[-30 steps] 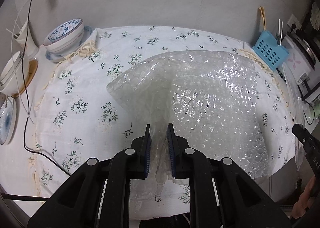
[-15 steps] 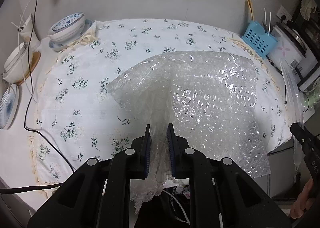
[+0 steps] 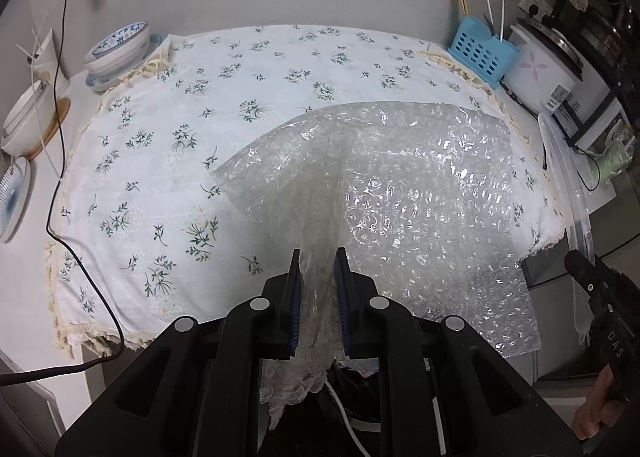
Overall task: Collect trash
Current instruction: 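Carry the bubble wrap and tube down over the black bin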
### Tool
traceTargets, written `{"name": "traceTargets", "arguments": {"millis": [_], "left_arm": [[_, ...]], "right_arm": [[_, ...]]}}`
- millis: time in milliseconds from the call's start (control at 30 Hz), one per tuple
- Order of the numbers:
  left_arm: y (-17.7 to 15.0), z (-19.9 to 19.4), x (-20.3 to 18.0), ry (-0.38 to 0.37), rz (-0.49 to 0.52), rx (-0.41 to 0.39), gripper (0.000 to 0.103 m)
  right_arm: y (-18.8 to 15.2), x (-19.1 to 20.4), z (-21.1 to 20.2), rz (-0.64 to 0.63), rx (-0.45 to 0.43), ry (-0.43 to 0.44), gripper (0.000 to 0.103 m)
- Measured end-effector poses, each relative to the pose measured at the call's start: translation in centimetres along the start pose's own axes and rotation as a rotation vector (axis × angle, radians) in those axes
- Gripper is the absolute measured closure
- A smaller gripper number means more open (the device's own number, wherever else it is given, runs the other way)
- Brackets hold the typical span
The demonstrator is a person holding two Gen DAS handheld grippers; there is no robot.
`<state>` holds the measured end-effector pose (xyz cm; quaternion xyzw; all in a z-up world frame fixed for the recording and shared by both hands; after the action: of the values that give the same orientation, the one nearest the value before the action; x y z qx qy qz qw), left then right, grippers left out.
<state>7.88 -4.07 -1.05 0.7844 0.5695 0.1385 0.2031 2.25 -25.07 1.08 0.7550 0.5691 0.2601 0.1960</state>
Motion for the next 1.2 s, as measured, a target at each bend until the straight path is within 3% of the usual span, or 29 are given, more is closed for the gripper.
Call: {"name": "traceTargets", "arguments": {"millis": [667,1200], "left_arm": [[-6.5,0.9,-6.7,-0.023,0.067,0.056,0.089],[-14.7,6.5,-10.9,0.002,0.113,0.172,0.089]], "right_arm": [[-6.8,-5.8,-2.0,0.044,0.054,-0.051,0.079],[-14.7,-10.0,0.8,0.063,0.172,-0.086,0.079]]}}
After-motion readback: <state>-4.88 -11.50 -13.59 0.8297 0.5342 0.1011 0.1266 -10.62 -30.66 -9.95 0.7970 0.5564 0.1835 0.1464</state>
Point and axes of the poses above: each gripper's, at about its wrist camera, not at the fingertips, and z roughly the way its jaws point, x to its left, y to its top, the point moved 6 cm from there along z, roughly the way its jaws point, and after that the axes turned 12 degrees about z, right-handed, at the moved point
